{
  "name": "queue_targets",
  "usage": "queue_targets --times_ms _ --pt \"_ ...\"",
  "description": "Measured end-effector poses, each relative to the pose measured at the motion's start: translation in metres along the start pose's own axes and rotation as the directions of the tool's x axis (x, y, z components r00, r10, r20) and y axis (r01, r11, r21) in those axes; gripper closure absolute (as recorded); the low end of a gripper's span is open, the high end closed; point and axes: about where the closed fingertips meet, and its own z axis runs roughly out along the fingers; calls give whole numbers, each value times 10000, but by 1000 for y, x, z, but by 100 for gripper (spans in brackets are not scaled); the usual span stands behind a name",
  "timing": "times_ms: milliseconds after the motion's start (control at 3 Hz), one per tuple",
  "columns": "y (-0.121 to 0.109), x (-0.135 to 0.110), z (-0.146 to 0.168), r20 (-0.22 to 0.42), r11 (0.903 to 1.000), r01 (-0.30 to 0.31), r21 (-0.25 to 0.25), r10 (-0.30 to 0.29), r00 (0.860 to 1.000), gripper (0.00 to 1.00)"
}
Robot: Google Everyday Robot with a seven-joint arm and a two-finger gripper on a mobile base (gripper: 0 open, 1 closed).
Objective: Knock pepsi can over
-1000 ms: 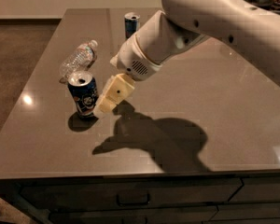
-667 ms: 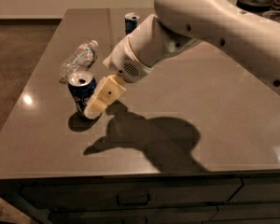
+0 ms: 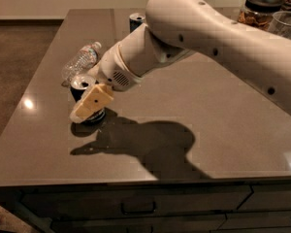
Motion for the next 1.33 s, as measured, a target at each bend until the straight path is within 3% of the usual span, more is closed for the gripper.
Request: queue_targets --times_ms 667,1000,1333 --pt "-1 -11 -1 35 9993 310 -213 -309 9995 72" --pt "-18 -15 -28 -664 9975 706 88 -698 9953 95" --pt "-44 -5 -69 -1732 9903 1235 630 -1111 9786 100"
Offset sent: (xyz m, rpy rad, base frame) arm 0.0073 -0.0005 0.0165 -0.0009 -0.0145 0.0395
